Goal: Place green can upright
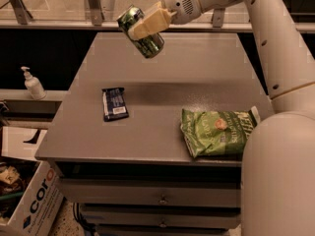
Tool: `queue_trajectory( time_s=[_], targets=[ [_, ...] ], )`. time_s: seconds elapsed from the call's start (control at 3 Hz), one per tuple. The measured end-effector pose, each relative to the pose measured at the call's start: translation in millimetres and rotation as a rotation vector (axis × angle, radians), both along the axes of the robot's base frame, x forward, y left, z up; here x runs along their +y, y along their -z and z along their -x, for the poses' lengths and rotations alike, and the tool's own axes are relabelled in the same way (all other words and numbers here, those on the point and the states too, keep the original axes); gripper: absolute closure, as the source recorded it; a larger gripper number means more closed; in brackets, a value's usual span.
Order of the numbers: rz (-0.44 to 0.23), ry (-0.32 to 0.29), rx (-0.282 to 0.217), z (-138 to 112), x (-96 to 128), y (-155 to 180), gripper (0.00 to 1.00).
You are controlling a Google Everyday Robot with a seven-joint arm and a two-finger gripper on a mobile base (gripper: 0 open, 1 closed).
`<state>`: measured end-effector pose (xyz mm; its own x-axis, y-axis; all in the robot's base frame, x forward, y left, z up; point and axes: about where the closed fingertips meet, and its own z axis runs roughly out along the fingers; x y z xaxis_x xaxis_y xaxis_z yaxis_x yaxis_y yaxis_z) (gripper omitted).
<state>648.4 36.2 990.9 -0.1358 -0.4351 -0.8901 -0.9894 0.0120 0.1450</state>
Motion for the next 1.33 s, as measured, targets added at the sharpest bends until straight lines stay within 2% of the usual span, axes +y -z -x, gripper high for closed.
queue_trajectory(
  time_s=[0.33, 0.67, 1.33],
  targets=[
    [-0.012, -0.017, -0.032, 0, 5, -1, 1.00],
    [-0.047, -0.009, -0.041, 0, 4, 0, 1.00],
    [-0.207, -0.016, -0.242, 17, -1, 1, 1.00]
  ],
)
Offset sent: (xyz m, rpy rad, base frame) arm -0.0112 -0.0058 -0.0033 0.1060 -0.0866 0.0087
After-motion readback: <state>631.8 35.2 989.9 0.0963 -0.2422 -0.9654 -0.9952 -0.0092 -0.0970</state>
